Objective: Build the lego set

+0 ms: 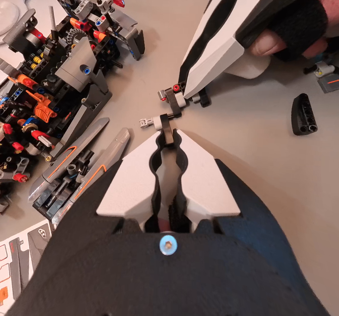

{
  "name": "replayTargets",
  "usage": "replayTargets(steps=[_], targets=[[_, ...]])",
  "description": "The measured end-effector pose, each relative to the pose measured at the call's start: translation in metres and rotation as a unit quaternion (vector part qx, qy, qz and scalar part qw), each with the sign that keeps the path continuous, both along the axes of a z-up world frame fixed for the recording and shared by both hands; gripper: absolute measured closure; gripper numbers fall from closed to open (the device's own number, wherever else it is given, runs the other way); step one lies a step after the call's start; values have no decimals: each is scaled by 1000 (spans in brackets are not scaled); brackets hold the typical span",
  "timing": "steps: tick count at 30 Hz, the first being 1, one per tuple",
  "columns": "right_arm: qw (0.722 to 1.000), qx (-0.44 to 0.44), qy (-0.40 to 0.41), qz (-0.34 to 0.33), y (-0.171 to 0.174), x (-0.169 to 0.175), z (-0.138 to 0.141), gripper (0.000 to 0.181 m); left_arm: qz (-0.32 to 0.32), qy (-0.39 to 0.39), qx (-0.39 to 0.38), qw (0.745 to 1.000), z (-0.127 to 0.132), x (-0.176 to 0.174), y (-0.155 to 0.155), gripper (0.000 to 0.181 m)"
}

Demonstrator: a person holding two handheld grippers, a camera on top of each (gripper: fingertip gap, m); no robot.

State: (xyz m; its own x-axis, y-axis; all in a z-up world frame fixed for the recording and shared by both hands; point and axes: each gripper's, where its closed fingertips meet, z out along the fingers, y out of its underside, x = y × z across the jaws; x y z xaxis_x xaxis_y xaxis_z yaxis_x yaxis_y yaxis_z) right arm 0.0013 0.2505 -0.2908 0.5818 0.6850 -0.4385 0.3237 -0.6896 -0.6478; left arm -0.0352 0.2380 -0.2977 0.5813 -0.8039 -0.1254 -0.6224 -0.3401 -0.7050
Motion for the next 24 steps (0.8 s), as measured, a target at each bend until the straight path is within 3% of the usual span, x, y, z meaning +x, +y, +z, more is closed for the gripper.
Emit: replayTargets(steps=[5,16,24], targets=[[1000,-6,13,-10,0,0,1,170,7,6,12,1000,1,0,1,175],[994,-2,97,-42,10,11,30,170,35,-91,41,994,33,13,12,175],[988,13,131,-82,17,17,42,170,36,-72,97,992,40,19,15,174]])
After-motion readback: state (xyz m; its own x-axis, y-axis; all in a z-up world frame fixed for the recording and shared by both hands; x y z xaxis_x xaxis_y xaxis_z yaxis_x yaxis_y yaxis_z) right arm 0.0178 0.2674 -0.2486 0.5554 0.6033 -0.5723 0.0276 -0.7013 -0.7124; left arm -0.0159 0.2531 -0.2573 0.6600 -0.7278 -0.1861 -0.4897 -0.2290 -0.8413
